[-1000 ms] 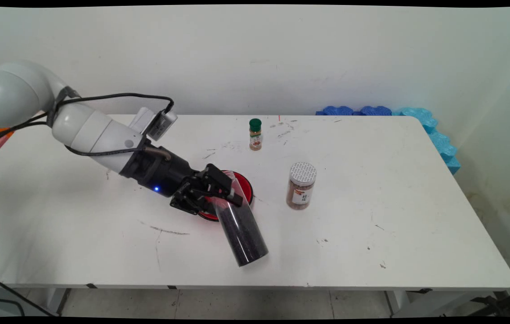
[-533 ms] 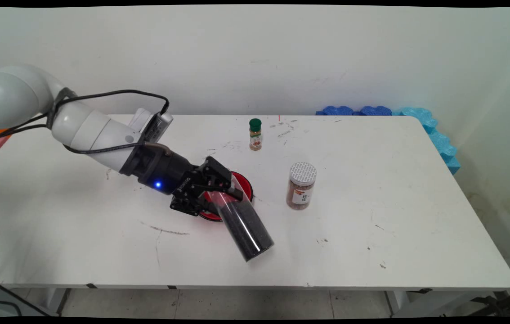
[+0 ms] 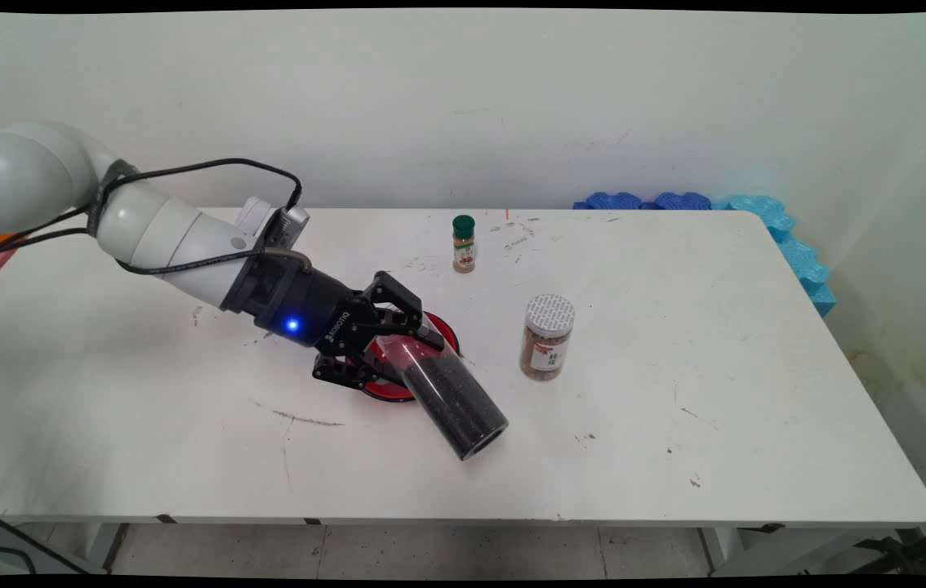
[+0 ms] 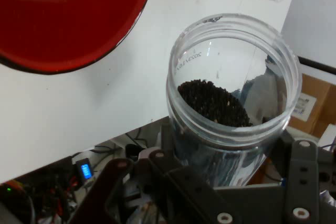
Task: Pour the black seasoning powder in the red bowl
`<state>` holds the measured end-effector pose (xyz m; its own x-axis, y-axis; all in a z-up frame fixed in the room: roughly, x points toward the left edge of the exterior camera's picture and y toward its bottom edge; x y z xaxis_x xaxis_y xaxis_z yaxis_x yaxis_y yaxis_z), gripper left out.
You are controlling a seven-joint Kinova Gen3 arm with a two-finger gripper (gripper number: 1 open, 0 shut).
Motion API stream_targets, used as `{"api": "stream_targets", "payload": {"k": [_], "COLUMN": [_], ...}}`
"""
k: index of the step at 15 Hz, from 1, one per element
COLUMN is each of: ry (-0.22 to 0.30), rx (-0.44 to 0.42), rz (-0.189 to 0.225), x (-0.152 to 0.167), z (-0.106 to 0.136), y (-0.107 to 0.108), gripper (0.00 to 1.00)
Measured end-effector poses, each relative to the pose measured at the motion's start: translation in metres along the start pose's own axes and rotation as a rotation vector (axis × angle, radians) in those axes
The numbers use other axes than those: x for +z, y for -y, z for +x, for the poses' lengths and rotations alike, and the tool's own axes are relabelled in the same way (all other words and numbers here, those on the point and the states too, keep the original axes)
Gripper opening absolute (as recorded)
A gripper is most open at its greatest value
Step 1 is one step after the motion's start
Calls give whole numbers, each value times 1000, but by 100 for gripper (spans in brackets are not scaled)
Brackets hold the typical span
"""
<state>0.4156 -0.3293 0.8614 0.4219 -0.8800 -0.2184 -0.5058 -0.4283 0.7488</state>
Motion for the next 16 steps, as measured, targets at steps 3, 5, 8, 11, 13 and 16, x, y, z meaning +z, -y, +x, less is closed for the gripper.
{"api": "stream_targets", "payload": {"k": [3,5,8,11,13,16], "ry": [1,2,4,7,8,8], "rx": [-59,-94,-157,-215,-244,-299], "rz": [-16,-26,-44,-60,-68,-86], "x": [0,1,1,2,3,5], "z": [2,3,6,8,10,13], "y": [0,-1,-2,-1,1,4], "gripper": [0,0,0,0,0,0]}}
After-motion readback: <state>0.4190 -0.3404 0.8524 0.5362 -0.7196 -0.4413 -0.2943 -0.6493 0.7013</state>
